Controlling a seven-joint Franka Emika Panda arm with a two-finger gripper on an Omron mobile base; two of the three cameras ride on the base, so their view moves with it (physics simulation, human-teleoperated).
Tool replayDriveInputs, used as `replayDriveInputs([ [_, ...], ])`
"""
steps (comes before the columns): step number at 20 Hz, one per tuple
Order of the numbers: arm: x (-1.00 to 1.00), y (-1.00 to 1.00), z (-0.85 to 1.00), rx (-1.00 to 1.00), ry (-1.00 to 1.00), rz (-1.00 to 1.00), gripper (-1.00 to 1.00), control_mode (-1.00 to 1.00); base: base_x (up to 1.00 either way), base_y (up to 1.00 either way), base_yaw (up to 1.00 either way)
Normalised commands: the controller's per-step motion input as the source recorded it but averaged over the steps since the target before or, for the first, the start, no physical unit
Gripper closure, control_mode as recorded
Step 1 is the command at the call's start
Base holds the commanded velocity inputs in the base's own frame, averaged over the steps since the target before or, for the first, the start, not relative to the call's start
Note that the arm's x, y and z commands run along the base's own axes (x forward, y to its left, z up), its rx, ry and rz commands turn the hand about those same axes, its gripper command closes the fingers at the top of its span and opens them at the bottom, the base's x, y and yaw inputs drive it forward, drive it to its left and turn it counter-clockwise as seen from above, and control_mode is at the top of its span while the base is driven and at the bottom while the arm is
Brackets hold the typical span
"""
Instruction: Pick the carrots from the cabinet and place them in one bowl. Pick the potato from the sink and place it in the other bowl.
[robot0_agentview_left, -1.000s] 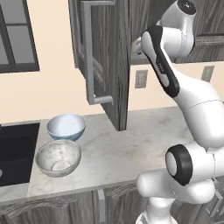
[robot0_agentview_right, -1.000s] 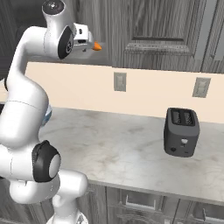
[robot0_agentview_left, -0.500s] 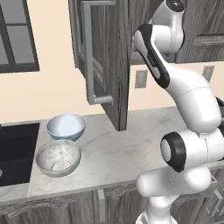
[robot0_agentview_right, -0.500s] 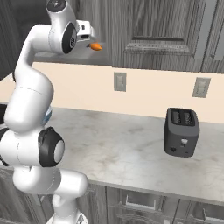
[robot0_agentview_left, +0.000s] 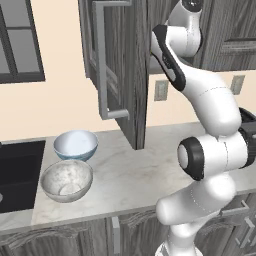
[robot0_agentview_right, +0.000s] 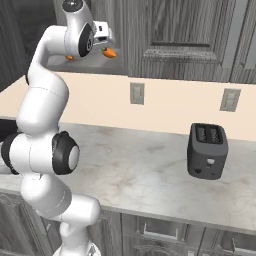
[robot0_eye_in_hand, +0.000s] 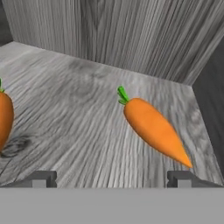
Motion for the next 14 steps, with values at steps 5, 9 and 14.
replayDriveInputs([
  [5, 0.23, -0.15, 0.0, -0.02, 0.0, 0.0, -1.0, -1.0, 0.0, 0.0, 0.0],
  [9, 0.18, -0.13, -0.01, 0.0, 0.0, 0.0, -1.0, -1.0, 0.0, 0.0, 0.0],
  [14, 0.17, -0.04, -0.15, 0.0, 0.0, 0.0, -1.0, -1.0, 0.0, 0.0, 0.0],
])
